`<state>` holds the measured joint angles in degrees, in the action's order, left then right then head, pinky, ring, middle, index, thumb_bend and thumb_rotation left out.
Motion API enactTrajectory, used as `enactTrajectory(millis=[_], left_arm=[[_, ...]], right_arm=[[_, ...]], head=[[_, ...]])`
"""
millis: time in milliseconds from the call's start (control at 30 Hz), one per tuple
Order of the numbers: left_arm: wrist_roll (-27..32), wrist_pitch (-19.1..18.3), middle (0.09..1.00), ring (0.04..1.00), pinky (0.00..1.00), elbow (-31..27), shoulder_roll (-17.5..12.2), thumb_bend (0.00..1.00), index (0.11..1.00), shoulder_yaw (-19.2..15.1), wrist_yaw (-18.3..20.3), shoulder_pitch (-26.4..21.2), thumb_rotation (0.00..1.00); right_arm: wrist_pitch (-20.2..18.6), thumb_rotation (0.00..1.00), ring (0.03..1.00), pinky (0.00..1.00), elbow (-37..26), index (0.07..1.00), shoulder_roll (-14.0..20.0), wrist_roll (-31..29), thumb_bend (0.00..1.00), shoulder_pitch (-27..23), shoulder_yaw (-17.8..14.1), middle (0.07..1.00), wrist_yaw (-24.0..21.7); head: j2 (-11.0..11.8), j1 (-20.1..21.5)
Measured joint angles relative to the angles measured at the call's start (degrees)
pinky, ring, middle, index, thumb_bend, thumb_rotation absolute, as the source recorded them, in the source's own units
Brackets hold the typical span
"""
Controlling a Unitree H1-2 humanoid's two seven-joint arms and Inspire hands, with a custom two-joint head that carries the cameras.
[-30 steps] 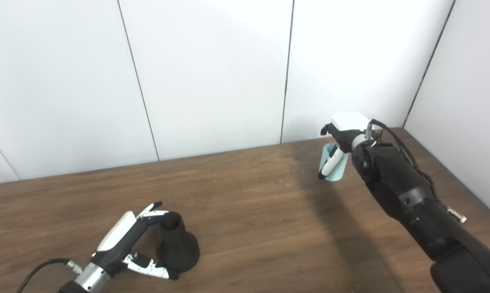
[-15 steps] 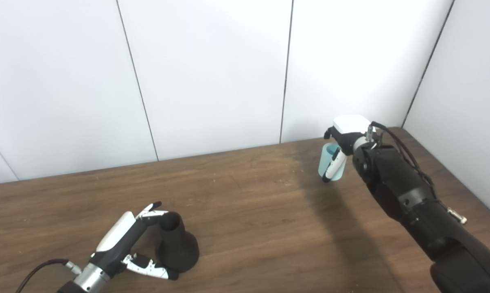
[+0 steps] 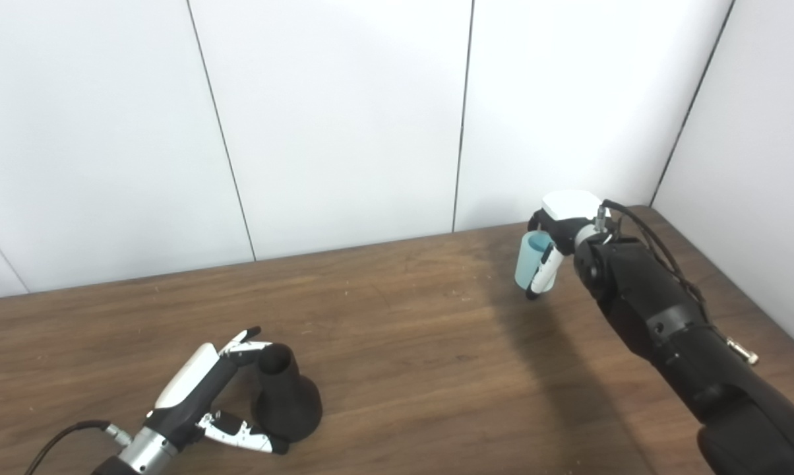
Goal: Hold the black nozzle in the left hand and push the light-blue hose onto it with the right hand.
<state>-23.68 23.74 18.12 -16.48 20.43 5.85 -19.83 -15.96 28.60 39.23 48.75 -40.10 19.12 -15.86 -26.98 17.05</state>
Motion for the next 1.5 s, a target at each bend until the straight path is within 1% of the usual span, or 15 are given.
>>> enactTrajectory(millis=[133, 233, 367, 467, 600, 867, 1000, 1400, 1500], left_arm=[[0.0, 0.0, 0.498, 0.773, 0.98, 0.0, 0.0, 0.52, 0.482, 0.0, 0.0, 0.0, 0.0], [0.0, -0.1, 0.498, 0.773, 0.98, 0.0, 0.0, 0.52, 0.482, 0.0, 0.0, 0.0, 0.0], [0.0, -0.3, 0.498, 0.773, 0.98, 0.0, 0.0, 0.52, 0.482, 0.0, 0.0, 0.0, 0.0], [0.0, -0.4, 0.498, 0.773, 0.98, 0.0, 0.0, 0.52, 0.482, 0.0, 0.1, 0.0, 0.0], [0.0, -0.5, 0.498, 0.774, 0.98, 0.0, 0.0, 0.52, 0.482, 0.0, 0.1, 0.0, 0.0], [0.0, -0.5, 0.498, 0.774, 0.98, 0.0, 0.0, 0.52, 0.482, 0.0, 0.1, 0.0, 0.0], [0.0, -0.5, 0.498, 0.773, 0.98, -0.1, 0.0, 0.52, 0.482, 0.0, 0.1, 0.0, 0.0], [0.0, -0.6, 0.498, 0.773, 0.98, -0.2, -0.1, 0.52, 0.482, 0.0, 0.1, 0.1, 0.0], [0.0, -0.6, 0.498, 0.773, 0.98, -0.2, -0.1, 0.52, 0.482, 0.0, 0.1, 0.1, 0.0]], right_arm=[[0.6, 0.25, 0.755, 0.59, 0.0, 0.741, 0.0, -0.1, 1.0, 0.0, -0.3, 0.783, 0.6], [1.3, 0.24, 0.718, 0.59, 0.0, 0.724, 0.0, -0.3, 1.0, 0.0, -0.6, 0.751, 2.0], [3.3, 0.24, 0.675, 0.55, 0.0, 0.71, 0.0, -0.5, 1.0, 0.0, -0.7, 0.71, 3.1], [4.2, 0.24, 0.666, 0.53, 0.1, 0.708, 0.0, -0.5, 1.0, 0.0, -0.7, 0.703, 4.3], [4.9, 0.24, 0.663, 0.53, 0.4, 0.707, 0.0, -0.5, 1.0, 0.0, -0.7, 0.702, 4.4], [5.0, 0.24, 0.655, 0.51, 1.1, 0.699, 0.0, -0.2, 1.0, 0.0, -0.5, 0.701, 4.4], [5.0, 0.24, 0.663, 0.51, 2.2, 0.696, 0.0, -0.1, 1.0, 0.0, -0.4, 0.711, 4.3], [4.7, 0.24, 0.68, 0.53, 2.2, 0.688, 0.0, 0.0, 1.0, -0.1, -0.3, 0.727, 3.7], [4.7, 0.23, 0.672, 0.53, 2.2, 0.675, 0.1, 0.1, 0.99, -0.1, -0.3, 0.716, 3.6]], head=[[0.0, 0.0], [-0.2, -0.1], [-0.2, -0.2], [-0.3, -0.2], [-0.3, -0.2], [-0.4, -0.1], [-0.4, -0.1], [-0.7, 0.0], [-0.7, 0.0]])
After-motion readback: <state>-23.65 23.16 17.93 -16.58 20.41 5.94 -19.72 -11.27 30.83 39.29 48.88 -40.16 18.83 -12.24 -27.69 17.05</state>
